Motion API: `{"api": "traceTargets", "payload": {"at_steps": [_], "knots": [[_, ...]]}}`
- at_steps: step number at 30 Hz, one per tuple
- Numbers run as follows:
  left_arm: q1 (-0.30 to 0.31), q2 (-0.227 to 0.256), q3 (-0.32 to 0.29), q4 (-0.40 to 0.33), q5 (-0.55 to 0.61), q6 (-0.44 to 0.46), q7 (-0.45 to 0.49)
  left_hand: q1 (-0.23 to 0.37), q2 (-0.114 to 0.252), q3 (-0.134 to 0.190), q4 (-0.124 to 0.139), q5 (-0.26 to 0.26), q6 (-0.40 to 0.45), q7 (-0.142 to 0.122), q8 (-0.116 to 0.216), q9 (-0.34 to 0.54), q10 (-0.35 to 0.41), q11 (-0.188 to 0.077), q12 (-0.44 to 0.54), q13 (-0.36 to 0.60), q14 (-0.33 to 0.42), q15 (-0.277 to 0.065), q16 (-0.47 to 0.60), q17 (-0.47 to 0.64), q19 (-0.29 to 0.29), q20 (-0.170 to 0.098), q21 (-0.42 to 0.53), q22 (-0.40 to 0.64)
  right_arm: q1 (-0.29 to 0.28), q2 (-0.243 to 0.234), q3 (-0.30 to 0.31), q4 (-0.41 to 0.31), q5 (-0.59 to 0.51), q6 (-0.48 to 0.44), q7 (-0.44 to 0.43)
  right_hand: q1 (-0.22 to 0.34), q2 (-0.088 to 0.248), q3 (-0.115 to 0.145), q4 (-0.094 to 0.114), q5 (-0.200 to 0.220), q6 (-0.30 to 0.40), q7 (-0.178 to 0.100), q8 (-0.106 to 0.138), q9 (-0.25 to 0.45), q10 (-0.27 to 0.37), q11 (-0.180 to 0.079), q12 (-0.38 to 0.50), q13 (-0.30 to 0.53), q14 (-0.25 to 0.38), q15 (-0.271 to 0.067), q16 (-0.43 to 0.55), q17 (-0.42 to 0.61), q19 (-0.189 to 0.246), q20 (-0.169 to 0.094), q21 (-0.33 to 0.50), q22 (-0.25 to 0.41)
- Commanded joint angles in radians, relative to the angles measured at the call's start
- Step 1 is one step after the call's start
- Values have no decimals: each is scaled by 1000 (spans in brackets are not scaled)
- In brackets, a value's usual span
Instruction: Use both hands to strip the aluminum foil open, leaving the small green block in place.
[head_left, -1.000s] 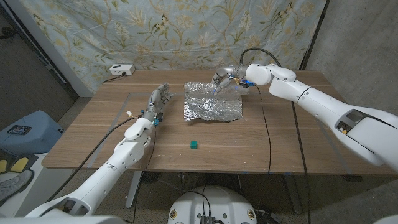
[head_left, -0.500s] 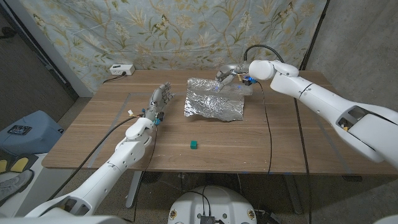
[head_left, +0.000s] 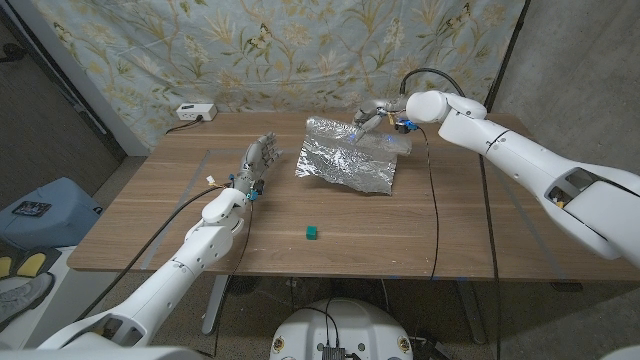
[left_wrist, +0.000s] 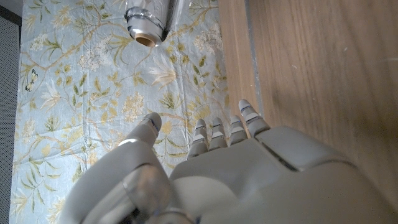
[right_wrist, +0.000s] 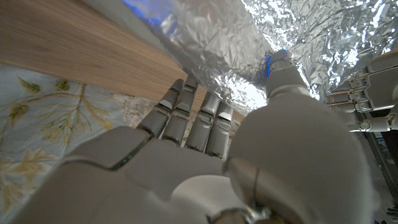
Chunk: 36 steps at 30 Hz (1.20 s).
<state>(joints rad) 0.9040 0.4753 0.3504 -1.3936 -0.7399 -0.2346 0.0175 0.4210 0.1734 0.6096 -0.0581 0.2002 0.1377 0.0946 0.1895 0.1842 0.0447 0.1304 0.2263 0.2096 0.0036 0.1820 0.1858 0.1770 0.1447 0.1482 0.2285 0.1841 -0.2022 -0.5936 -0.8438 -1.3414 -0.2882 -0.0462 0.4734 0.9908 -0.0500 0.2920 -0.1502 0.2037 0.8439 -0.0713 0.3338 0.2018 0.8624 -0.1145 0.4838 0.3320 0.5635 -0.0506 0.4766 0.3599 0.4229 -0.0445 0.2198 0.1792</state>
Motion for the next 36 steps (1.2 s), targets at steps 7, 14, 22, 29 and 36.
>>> {"api": "traceTargets", "payload": {"at_steps": [7, 14, 22, 29, 36], "knots": [[-4, 10, 12, -11, -1, 13, -27, 7, 0, 3, -10, 4, 7, -4, 1, 1, 1, 5, 6, 3, 7, 7, 1, 1, 5, -2, -5, 5, -59, -48, 71, -89, 127, -111, -37, 30, 44, -10, 3, -3, 59, -25, 4, 7, 50, -16, 11, 5, 40, -154, 24, 16, 32, -24, 16, 4], [4, 11, 12, -20, -1, 13, -24, 7, 0, 2, -11, 4, 8, -3, 1, 1, 2, 5, 7, 3, 7, 7, 1, 1, 6, -2, -5, 5, -90, -70, 101, -144, 175, -176, -66, 27, 46, -13, 6, -5, 63, -20, 2, 8, 55, -10, 13, 3, 50, -151, 30, 20, 42, -24, 19, 5], [13, 16, 13, -38, -1, 21, -16, 7, 0, 1, -12, 4, 8, -3, 1, 1, 2, 6, 7, 3, 8, 7, 1, 2, 6, -1, -5, 5, -110, -89, 116, -183, 215, -229, -90, 28, 47, -14, 4, -6, 69, -14, 1, 9, 59, -4, 15, 1, 59, -149, 30, 21, 48, -21, 21, 5], [16, 18, 15, -47, 0, 24, -15, 7, 0, 0, -13, 4, 8, -3, 1, 1, 2, 6, 6, 3, 7, 7, 1, 2, 6, -1, -5, 5, -127, -108, 130, -213, 247, -264, -109, 30, 51, -15, 4, -7, 73, -5, -1, 9, 62, 0, 17, 1, 75, -145, 36, 23, 59, -16, 25, 6], [9, 25, 25, -69, 12, 40, -8, 13, 0, 3, -20, 6, 13, 3, 2, 1, 9, 11, 9, 4, 12, 4, 2, 1, 14, 1, -2, 5, -146, -124, 149, -248, 281, -318, -135, 30, 54, -16, 5, -8, 74, 1, -4, 10, 60, 9, 16, 0, 79, -142, 39, 27, 67, -12, 29, 8]]}}
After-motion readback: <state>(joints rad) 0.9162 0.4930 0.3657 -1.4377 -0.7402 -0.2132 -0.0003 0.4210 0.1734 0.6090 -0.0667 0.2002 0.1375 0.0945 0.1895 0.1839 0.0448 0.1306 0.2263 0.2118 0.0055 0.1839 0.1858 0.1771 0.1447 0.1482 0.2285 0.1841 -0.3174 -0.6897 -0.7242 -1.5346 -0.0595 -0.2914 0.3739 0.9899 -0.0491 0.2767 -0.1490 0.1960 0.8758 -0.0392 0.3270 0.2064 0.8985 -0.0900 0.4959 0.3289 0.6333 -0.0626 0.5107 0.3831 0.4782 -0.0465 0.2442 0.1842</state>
